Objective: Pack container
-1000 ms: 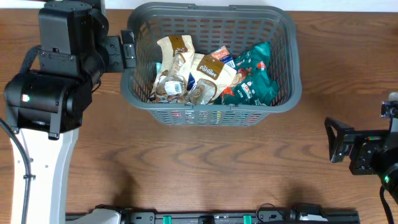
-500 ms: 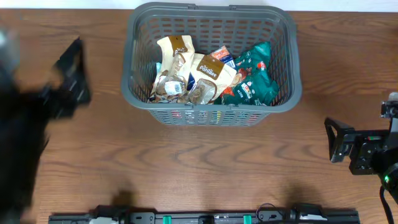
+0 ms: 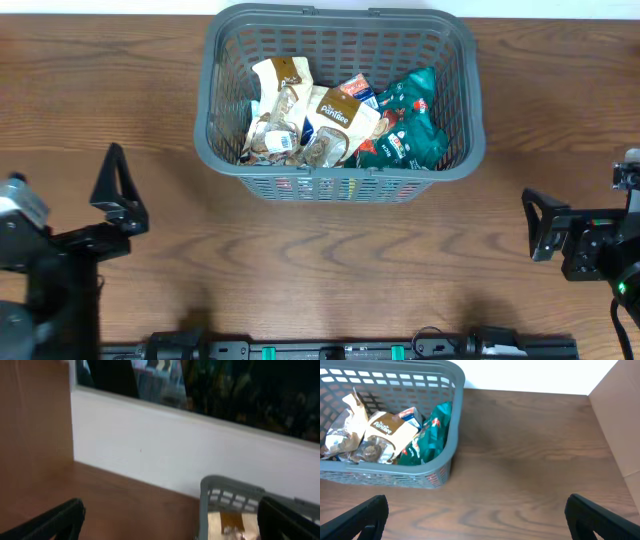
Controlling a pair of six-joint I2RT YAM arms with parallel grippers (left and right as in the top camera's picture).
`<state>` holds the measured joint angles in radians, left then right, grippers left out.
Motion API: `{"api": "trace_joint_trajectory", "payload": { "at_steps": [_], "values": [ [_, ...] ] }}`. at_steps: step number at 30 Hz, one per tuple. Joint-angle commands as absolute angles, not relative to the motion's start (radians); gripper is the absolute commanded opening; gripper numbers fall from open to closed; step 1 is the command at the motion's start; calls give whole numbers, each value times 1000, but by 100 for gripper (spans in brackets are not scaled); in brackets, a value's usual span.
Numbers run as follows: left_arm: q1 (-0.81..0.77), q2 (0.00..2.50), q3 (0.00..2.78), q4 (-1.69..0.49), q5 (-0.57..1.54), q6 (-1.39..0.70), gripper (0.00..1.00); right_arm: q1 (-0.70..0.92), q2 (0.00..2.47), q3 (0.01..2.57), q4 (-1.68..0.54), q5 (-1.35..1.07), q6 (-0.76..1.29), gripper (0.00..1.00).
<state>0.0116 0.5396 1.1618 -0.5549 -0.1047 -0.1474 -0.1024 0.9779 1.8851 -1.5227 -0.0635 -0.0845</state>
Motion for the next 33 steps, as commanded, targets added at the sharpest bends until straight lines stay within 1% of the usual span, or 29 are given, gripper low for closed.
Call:
{"api": "trace_joint_trajectory", "payload": {
  "at_steps": [1, 8, 12, 33],
  "values": [
    [19, 477, 1003, -466, -101, -205, 99, -108, 979, 1890, -1523, -60, -94, 99],
    [19, 385, 705, -199, -87, -231, 99, -108, 979, 1890, -1523, -60, -94, 99],
    [19, 340, 597, -139, -87, -289, 99, -108, 979, 1890, -1523, -60, -94, 99],
    [19, 83, 306, -113, -87, -344, 99, -108, 979, 1890, -1523, -60, -94, 99]
  ]
}}
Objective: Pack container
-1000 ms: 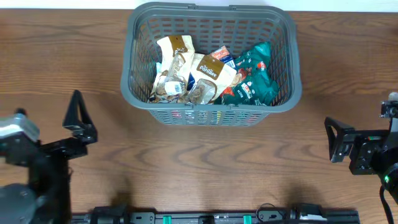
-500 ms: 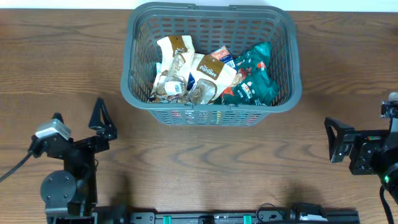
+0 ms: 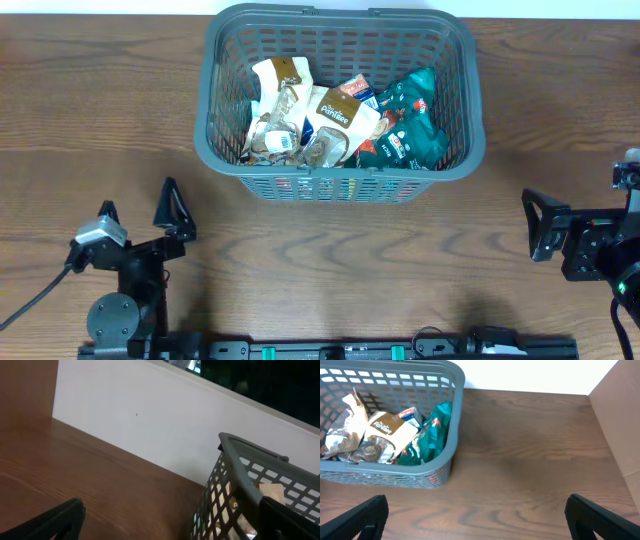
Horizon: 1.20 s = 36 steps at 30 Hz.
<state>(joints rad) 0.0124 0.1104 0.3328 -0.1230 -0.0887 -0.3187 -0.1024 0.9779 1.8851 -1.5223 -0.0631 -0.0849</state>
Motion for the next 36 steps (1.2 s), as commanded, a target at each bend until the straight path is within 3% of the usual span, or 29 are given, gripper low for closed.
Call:
{"api": "trace_joint_trajectory", "payload": {
  "at_steps": [1, 36],
  "values": [
    [19, 75, 294, -108, -87, -355, 99, -108, 979, 1890, -1523, -60, -94, 99],
    [14, 2, 30, -48, -86, -672, 99, -108, 979, 1890, -1523, -60, -94, 99]
  ]
}}
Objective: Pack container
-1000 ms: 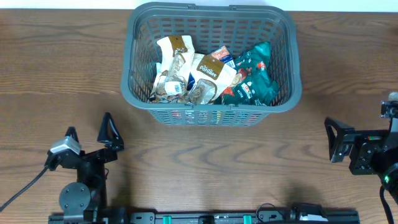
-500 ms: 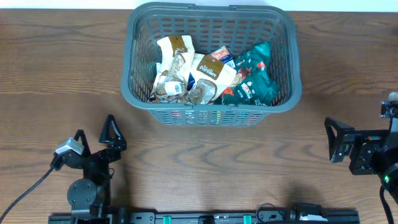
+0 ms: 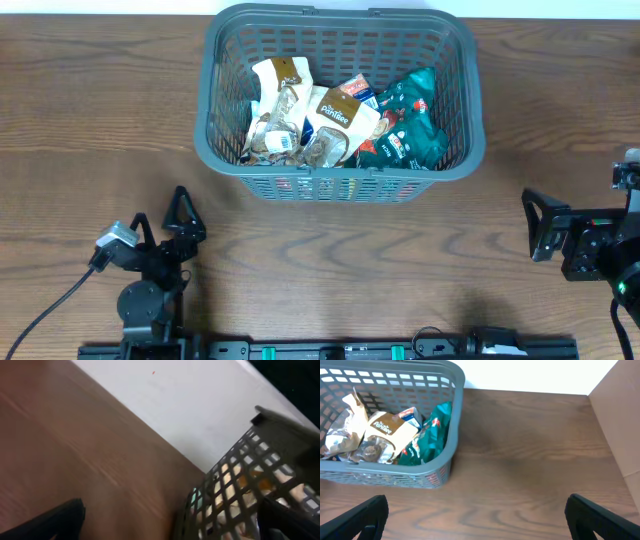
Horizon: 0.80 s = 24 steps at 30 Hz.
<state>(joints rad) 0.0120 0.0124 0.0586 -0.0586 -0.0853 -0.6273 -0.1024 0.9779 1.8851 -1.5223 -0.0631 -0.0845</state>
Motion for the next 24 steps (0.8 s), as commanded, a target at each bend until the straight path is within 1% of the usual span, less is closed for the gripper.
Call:
{"api": "trace_joint_trajectory", "payload": {
  "at_steps": [1, 24],
  "values": [
    [14, 2, 20, -38, -86, -672, 99, -108, 979, 1890, -1523, -60, -94, 99],
    [8, 3, 4, -66, -71, -671, 99, -108, 979, 1890, -1523, -60, -94, 99]
  ]
}}
